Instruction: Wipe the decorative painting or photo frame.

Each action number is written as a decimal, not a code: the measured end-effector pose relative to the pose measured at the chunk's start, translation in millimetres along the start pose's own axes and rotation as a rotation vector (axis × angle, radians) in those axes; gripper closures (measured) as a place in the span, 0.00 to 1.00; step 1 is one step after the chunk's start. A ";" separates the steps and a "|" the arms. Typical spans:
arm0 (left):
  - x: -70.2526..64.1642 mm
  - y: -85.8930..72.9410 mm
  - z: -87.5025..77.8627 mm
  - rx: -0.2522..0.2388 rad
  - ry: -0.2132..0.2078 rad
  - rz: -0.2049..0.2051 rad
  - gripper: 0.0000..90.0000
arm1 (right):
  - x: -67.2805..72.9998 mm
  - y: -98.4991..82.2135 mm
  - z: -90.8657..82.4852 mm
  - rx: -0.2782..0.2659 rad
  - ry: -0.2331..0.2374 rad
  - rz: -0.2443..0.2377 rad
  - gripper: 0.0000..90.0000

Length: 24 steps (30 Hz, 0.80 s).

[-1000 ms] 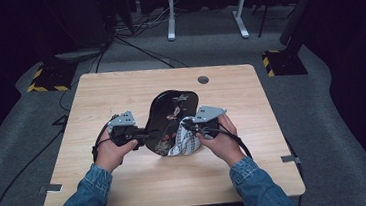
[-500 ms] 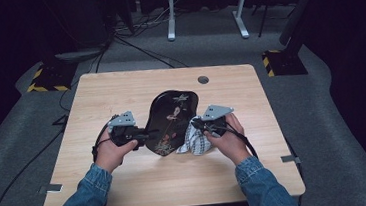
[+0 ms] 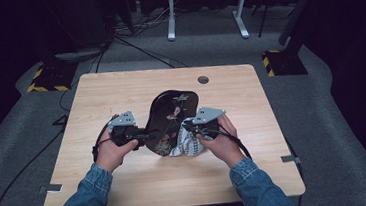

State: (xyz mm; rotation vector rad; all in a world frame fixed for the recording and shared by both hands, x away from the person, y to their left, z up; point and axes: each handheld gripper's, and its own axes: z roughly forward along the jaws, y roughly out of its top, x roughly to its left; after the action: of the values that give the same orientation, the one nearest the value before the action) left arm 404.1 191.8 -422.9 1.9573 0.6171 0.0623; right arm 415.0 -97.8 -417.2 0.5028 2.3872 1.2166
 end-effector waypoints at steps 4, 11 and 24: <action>-0.1 0.0 0.0 0.000 0.002 -0.001 0.87 | 6.4 7.6 1.4 -0.016 0.015 -0.019 0.94; -0.6 0.2 0.1 0.001 0.010 -0.001 0.87 | 21.0 19.5 6.7 -0.046 0.063 -0.056 0.94; -0.5 0.1 -0.2 0.003 0.005 -0.001 0.87 | 9.3 -1.4 8.1 -0.014 0.054 -0.027 0.93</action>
State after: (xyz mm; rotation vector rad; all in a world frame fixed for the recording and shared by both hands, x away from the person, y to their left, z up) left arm 403.7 191.7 -422.6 1.9599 0.6214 0.0660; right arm 411.0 -88.5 -424.6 0.4373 2.4205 1.2493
